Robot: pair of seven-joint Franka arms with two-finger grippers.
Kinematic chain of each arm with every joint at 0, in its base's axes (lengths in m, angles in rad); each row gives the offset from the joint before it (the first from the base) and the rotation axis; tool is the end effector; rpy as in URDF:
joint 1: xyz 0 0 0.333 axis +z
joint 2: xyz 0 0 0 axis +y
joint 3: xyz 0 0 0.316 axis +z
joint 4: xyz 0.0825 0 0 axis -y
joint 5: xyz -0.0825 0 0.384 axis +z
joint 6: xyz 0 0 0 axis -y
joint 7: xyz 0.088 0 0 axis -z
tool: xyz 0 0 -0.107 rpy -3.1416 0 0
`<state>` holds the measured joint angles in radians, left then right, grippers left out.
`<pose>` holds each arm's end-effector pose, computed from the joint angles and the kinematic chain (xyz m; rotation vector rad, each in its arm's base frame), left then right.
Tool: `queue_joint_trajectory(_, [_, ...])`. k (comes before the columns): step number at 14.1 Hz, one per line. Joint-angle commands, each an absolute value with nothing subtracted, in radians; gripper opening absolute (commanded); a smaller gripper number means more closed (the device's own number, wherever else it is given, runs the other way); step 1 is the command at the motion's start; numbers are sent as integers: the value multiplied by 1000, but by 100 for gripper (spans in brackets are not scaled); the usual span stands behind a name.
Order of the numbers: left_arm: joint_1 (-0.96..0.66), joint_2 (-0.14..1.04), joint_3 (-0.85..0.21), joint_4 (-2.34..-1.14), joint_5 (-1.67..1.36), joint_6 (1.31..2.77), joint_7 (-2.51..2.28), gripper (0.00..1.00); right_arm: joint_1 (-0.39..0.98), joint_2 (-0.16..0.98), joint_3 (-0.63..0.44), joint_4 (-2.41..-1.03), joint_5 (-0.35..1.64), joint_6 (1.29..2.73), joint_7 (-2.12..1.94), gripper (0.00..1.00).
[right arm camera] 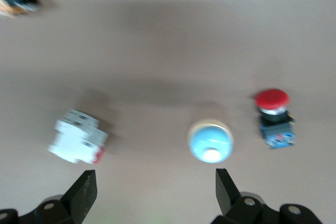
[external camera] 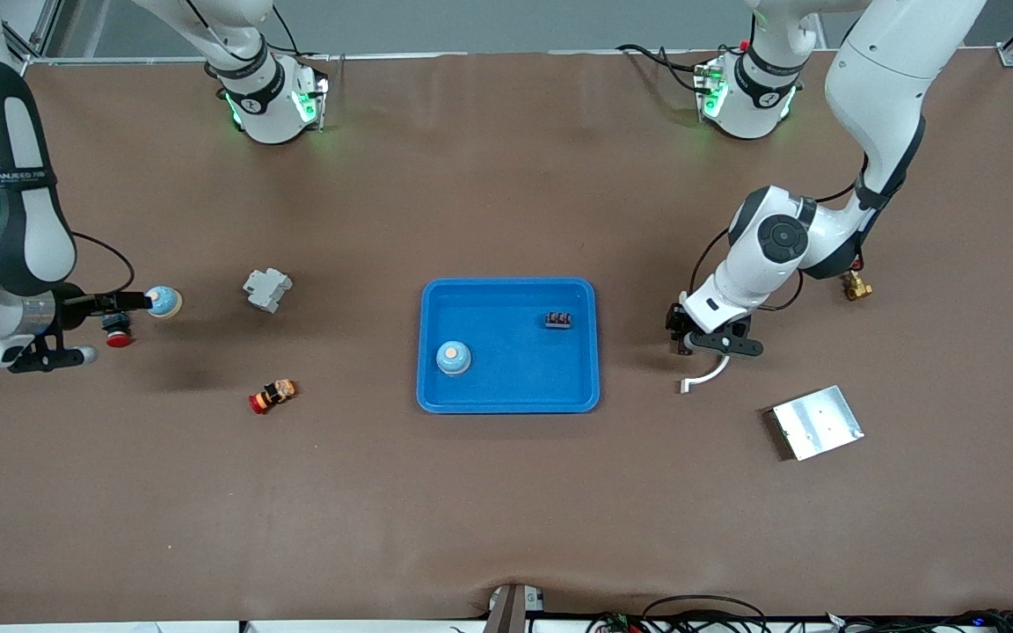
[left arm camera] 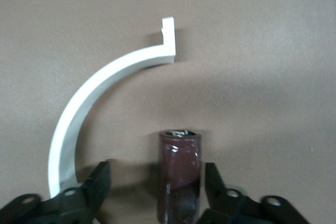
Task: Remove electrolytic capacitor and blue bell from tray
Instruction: 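Set the bell by the red button while the left gripper places the capacitor, then return the right gripper to the tray while the left gripper returns too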
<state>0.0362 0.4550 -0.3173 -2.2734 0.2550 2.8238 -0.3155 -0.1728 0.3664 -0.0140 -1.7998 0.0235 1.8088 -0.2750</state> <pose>0.5168 -0.1678 0.1772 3.0486 -0.2511 0.1733 0.5895 -0.1089 0.3204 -2.9969 -0.1178 0.5216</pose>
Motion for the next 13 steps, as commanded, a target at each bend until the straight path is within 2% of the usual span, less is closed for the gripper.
queue_joint_trajectory(1, [46,375,-333,-2261,275,2710,-421,100,-8,371,-14,-1761,35,1786,-46,100])
queue_joint_trajectory(6, [48,334,-437,-2051,189,2302,-709,100,233,360,-6,-1709,178,1796,274,100])
queue_joint_trajectory(8, [43,337,-468,-2017,176,2254,-933,100,332,367,-8,-1677,201,1804,365,100])
queue_joint_trajectory(13, [20,371,-532,-2002,172,2259,-1391,100,495,442,-6,-1660,207,1998,596,100])
